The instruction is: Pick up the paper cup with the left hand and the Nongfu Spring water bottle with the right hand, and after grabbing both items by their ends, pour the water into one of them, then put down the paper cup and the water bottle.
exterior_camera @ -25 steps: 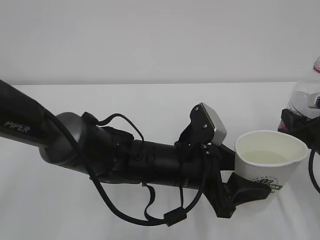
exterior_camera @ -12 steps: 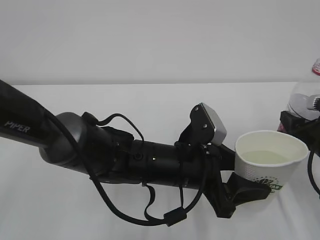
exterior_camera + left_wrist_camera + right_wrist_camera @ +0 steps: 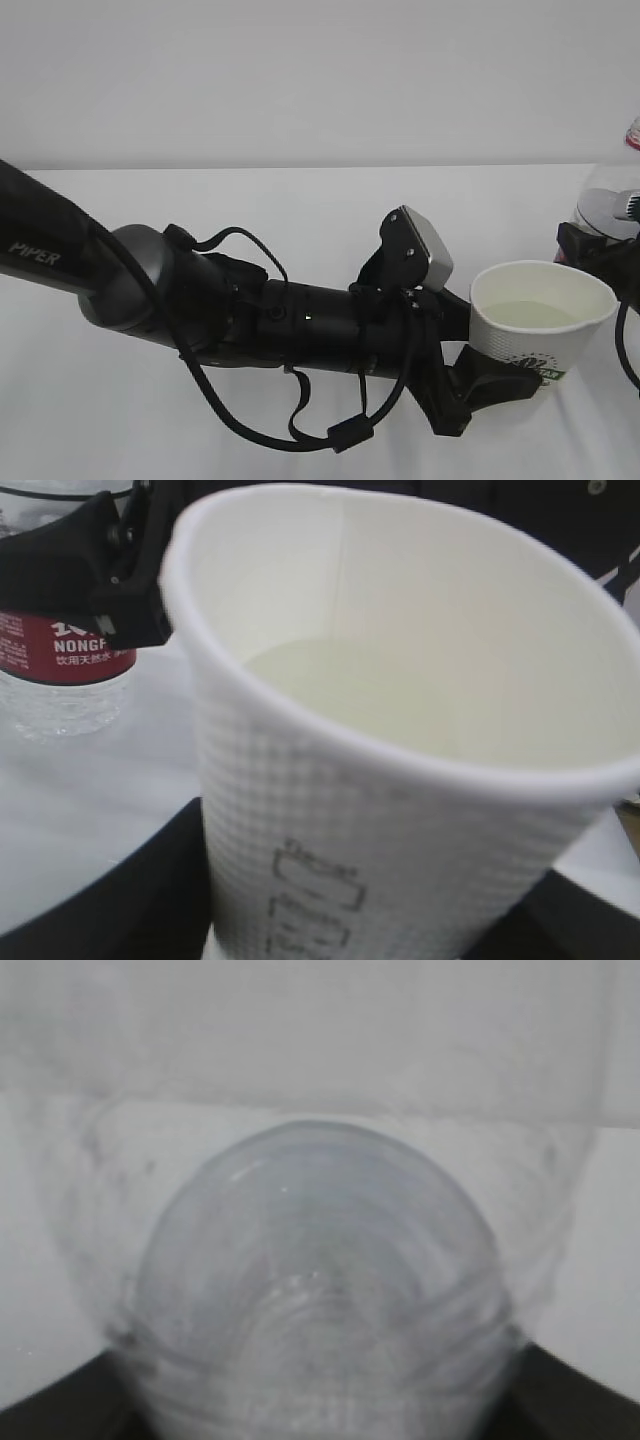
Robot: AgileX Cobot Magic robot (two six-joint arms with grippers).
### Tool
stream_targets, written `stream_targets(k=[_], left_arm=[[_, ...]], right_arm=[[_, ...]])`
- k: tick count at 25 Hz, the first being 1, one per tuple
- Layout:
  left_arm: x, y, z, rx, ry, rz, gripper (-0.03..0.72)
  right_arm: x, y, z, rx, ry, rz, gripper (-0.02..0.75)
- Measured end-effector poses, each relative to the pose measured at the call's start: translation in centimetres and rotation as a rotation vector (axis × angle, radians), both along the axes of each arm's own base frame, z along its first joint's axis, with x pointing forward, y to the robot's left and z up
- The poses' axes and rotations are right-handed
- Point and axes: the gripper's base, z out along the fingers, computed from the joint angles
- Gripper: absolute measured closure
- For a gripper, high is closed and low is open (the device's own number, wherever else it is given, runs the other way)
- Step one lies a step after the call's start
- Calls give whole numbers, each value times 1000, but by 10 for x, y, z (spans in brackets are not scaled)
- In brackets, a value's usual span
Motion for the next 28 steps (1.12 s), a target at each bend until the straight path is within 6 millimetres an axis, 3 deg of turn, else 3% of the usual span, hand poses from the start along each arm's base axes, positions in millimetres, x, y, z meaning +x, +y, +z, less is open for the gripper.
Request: stream_targets(k=[5,15,21,28], left_arm=[[0,0,0,0,0,0,207],[0,0,0,0,0,0,207],[0,0,0,-1,2,3,207],[2,0,1,-11,12,25,207]], right_arm=[[0,0,0,0,0,0,231],[0,0,0,0,0,1,207],[2,0,3,0,-29,1,122],[2,0,3,1,-31,1,109]])
